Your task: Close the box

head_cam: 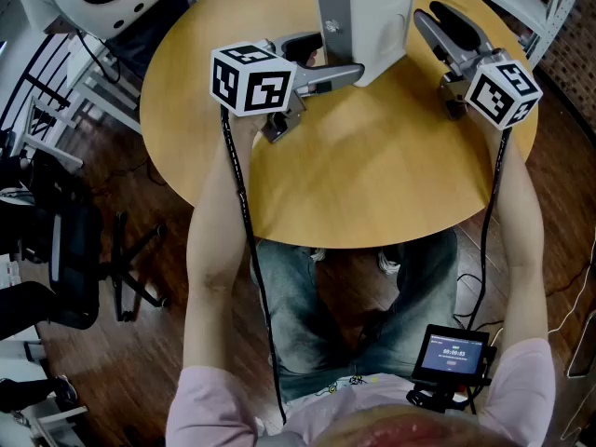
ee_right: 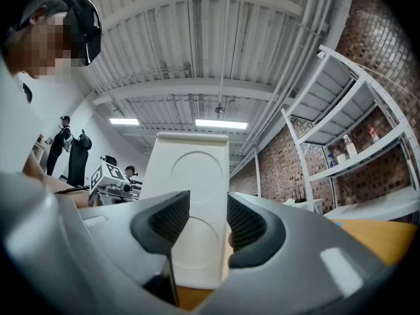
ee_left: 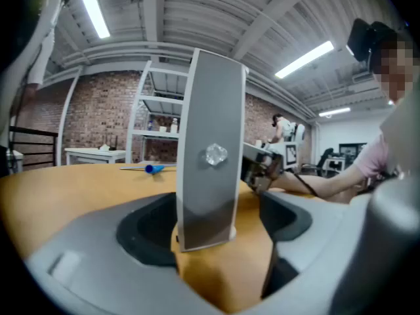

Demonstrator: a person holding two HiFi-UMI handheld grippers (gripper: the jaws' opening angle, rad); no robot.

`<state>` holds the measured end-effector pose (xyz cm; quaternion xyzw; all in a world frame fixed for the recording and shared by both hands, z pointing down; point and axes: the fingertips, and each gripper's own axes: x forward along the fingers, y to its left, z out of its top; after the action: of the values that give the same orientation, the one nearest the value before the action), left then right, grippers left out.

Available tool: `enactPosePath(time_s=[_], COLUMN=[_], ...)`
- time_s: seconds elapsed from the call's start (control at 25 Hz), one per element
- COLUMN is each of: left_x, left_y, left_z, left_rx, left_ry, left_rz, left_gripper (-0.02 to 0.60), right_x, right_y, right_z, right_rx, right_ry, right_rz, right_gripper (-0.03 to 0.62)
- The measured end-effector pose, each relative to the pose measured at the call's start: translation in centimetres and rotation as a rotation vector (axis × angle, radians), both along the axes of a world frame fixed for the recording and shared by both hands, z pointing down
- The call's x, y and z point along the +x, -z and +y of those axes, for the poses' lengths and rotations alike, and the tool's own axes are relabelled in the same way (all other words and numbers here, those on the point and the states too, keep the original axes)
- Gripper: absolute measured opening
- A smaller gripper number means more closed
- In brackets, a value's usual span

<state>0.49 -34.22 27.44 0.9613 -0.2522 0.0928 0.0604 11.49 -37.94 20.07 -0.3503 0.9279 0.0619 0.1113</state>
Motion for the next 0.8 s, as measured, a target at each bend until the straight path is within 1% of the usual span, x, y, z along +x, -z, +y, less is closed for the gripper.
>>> enactPosePath(time_s=[0.04, 0.08, 0.12, 0.16, 0.2, 0.24, 0.28, 0.32, 0.36, 0.44, 0.48, 0.56, 0.6, 0.64, 0.68, 0.72, 0.76, 0.8], left_x=[1.4, 2.8, 4.0, 5.0, 5.5, 5.6, 5.3, 4.8, 4.2, 3.3, 2.9, 2.0, 1.6, 1.4, 1.7, 2.3, 3.4, 4.6], left_y=[-0.1, -0.1, -0.1, -0.1, 0.1, 0.5, 0.8, 1.2, 1.5, 2.4, 2.9, 4.0, 4.2, 4.2, 3.9, 3.4, 2.8, 2.2], left_z=[1.8, 3.5, 4.9, 5.9, 6.3, 6.2, 5.7, 5.0, 4.4, 3.8, 3.7, 3.4, 3.1, 2.8, 2.8, 3.1, 3.9, 4.8], left_rx=[0.015, 0.034, 0.061, 0.095, 0.131, 0.162, 0.18, 0.184, 0.181, 0.178, 0.183, 0.2, 0.204, 0.201, 0.192, 0.176, 0.159, 0.148], left_ry=[-0.076, -0.147, -0.209, -0.253, -0.27, -0.26, -0.231, -0.195, -0.161, -0.123, -0.118, -0.104, -0.09, -0.079, -0.084, -0.11, -0.154, -0.202], left_rz=[-0.025, -0.051, -0.077, -0.1, -0.112, -0.106, -0.087, -0.061, -0.032, 0.038, 0.077, 0.15, 0.17, 0.17, 0.152, 0.122, 0.086, 0.052], left_gripper=[0.382, 0.315, 0.269, 0.271, 0.273, 0.274, 0.297, 0.337, 0.356, 0.356, 0.357, 0.359, 0.359, 0.359, 0.357, 0.356, 0.35, 0.312], right_x=[-0.2, -0.3, -0.3, -0.1, -0.1, -0.3, -0.5, -0.7, -0.7, -1.0, -1.2, -1.6, -1.7, -1.9, -2.0, -1.9, -1.6, -1.0], right_y=[0.0, 0.1, 0.3, 0.5, 0.7, 0.8, 0.8, 0.8, 0.6, 0.1, -0.1, -0.3, -0.3, -0.2, 0.0, 0.2, 0.3, 0.2], right_z=[0.0, 0.0, -0.1, -0.1, -0.2, -0.1, 0.2, 0.6, 1.2, 2.5, 2.9, 3.6, 3.7, 3.8, 3.9, 4.1, 4.3, 4.7], right_rx=[-0.002, -0.004, -0.005, -0.007, -0.007, -0.005, -0.006, -0.013, -0.026, -0.058, -0.07, -0.071, -0.064, -0.051, -0.035, -0.02, -0.009, -0.002], right_ry=[0.018, 0.031, 0.037, 0.037, 0.051, 0.088, 0.137, 0.191, 0.252, 0.381, 0.424, 0.465, 0.468, 0.469, 0.467, 0.46, 0.448, 0.433], right_rz=[0.0, -0.004, -0.015, -0.031, -0.049, -0.063, -0.07, -0.068, -0.06, -0.042, -0.037, -0.027, -0.021, -0.012, -0.002, 0.006, 0.009, 0.008], right_gripper=[0.167, 0.167, 0.139, 0.11, 0.11, 0.11, 0.111, 0.118, 0.126, 0.127, 0.127, 0.128, 0.132, 0.137, 0.138, 0.148, 0.16, 0.173])
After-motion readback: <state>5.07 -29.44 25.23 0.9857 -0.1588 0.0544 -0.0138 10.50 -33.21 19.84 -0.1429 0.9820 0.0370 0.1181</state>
